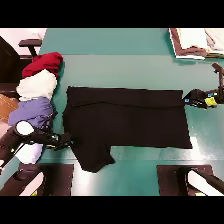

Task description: Fold the shirts.

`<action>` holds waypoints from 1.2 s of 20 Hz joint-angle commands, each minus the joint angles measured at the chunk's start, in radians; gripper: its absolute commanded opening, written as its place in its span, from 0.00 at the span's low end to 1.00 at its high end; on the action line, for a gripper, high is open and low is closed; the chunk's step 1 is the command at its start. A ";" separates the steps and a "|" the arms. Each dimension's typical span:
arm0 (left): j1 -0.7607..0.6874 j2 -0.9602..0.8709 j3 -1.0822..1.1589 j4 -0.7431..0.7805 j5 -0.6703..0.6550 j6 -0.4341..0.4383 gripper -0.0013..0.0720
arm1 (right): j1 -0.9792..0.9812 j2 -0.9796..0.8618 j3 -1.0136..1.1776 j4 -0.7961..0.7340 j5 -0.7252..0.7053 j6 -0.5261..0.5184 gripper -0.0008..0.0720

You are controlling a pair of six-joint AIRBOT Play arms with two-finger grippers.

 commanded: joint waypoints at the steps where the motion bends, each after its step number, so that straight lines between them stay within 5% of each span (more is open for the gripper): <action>1: 0.000 0.002 -0.010 -0.055 0.035 0.018 0.58 | -0.001 0.001 -0.001 0.002 0.011 0.000 0.66; 2: 0.000 0.002 -0.010 -0.055 0.034 0.021 0.42 | -0.001 0.001 -0.001 0.002 0.016 0.000 0.66; 3: 0.000 0.002 -0.010 -0.060 0.034 0.056 0.13 | -0.001 0.001 -0.001 0.002 0.018 0.000 0.66; 4: 0.000 0.002 -0.010 -0.071 0.034 0.080 0.05 | -0.001 0.001 -0.001 0.002 0.018 0.000 0.66; 11: 0.000 0.004 0.118 -0.049 -0.120 0.127 0.05 | -0.130 0.008 -0.024 -0.249 0.228 0.012 0.66; 13: 0.000 0.004 0.167 -0.047 -0.145 0.141 0.05 | -0.230 0.037 -0.130 -0.291 0.232 0.013 0.80; 15: 0.000 0.004 0.216 -0.037 -0.141 0.142 0.05 | -0.335 0.053 -0.273 -0.286 0.205 0.012 0.80; 22: 0.000 0.004 0.252 -0.037 -0.129 0.141 0.05 | -0.419 -0.035 -0.486 -0.160 0.010 0.000 0.62; 24: 0.000 0.004 0.252 -0.037 -0.129 0.141 0.05 | -0.363 -0.072 -0.455 -0.125 -0.008 0.000 0.40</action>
